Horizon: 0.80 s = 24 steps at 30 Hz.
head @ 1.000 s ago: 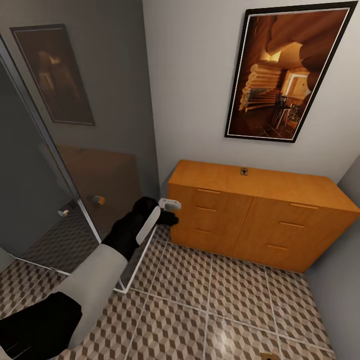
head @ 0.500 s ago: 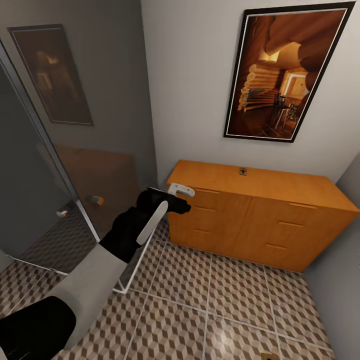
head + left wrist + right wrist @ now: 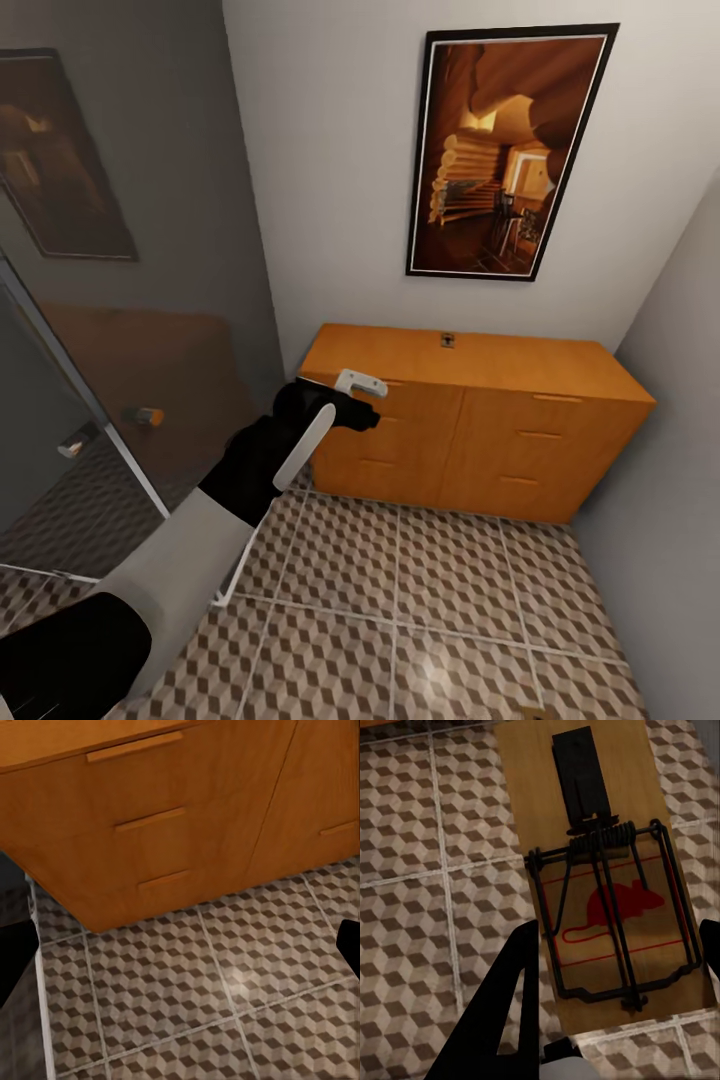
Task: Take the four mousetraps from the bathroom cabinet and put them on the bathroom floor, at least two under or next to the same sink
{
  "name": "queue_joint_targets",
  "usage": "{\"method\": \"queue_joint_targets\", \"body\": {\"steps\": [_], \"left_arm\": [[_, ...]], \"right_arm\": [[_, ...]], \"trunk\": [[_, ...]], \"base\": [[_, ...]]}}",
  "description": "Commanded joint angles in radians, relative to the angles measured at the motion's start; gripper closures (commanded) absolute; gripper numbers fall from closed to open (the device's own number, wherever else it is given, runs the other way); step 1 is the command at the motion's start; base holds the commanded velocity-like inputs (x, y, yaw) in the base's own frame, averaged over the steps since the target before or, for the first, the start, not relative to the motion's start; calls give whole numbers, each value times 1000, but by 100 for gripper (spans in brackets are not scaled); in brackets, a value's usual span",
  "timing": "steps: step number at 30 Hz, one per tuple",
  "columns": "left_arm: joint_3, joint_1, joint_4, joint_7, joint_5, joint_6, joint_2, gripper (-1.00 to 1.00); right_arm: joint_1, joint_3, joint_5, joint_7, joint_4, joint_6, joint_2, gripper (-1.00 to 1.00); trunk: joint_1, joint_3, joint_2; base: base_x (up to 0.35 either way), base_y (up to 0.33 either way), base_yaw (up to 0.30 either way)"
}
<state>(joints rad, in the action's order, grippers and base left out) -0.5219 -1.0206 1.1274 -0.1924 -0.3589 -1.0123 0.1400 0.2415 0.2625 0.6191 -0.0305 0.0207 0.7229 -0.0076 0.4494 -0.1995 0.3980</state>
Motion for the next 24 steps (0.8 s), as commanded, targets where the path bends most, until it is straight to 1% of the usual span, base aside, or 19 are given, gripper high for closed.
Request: {"method": "queue_joint_targets", "body": {"steps": [1,10,20,24], "left_arm": [[-1,-1,0,-10,-11,-3,0,-100],[-1,-1,2,-10,-11,-3,0,-100],[-1,4,-4,-10,-11,-3,0,-100],[-1,5,-12,-10,-11,-3,0,-100]], "right_arm": [[1,7,13,-6,-1,3,0,100],[1,7,13,-5,-1,3,1,100],[1,7,12,-5,-1,2,2,100],[1,7,13,-5,-1,2,3,100]], "trunk": [[1,-1,2],[1,4,2],[1,4,2],[1,6,2]], "base": [[0,0,-210],[0,0,-173],[0,0,-21],[27,0,-105]]}}
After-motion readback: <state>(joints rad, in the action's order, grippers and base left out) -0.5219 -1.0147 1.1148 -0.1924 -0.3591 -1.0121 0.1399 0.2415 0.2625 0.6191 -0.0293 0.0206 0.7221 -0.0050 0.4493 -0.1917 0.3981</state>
